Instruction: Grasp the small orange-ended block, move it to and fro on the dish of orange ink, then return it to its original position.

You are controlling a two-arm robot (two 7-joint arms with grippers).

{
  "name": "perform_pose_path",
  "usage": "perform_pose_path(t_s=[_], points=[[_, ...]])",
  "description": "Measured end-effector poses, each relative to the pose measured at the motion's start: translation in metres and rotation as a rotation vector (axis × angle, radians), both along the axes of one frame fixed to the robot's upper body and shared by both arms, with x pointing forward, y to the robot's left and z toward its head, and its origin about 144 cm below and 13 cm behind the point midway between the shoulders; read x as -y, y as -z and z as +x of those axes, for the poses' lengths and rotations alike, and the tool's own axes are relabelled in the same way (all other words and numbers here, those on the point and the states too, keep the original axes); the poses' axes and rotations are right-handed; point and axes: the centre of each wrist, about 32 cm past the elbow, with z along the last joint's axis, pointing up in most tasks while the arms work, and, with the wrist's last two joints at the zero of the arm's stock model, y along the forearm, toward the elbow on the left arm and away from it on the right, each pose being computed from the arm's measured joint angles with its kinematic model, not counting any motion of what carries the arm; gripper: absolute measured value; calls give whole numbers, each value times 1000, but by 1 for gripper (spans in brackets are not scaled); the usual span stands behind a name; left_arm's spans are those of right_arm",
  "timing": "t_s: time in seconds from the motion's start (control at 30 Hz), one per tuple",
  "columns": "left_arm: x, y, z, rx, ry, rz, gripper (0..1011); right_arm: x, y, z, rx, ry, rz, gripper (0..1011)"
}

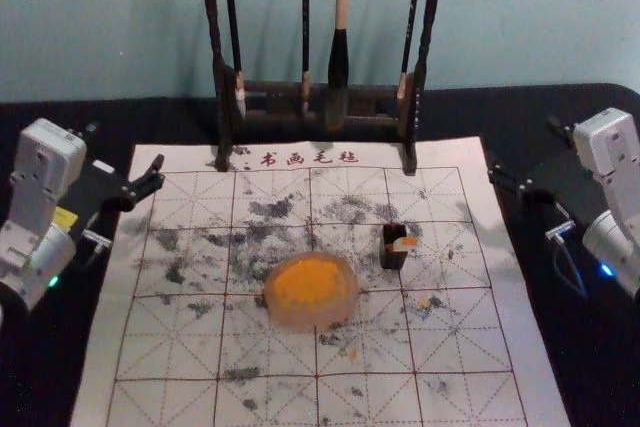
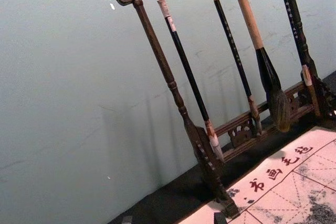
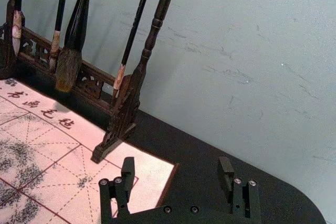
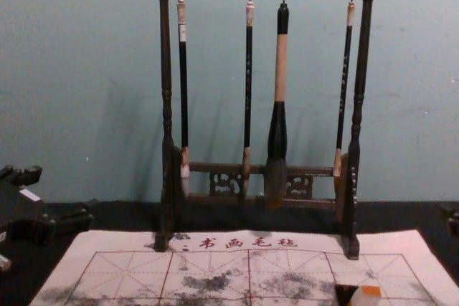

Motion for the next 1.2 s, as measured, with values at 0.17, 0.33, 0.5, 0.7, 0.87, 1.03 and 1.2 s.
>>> perform_pose_path(t_s=[0.17,0.33,0.5,0.7,0.87,1.03,1.2], points=[[0,0,0,0,0,0,1001,0,0,0,0,0,0,1000],[0,0,0,0,0,0,1001,0,0,0,0,0,0,1000],[0,0,0,0,0,0,1001,0,0,0,0,0,0,1000],[0,0,0,0,0,0,1001,0,0,0,0,1,0,1002],[0,0,0,0,0,0,1001,0,0,0,0,0,0,1000],[0,0,0,0,0,0,1001,0,0,0,0,0,0,1000],[0,0,0,0,0,0,1001,0,0,0,0,0,0,1002]])
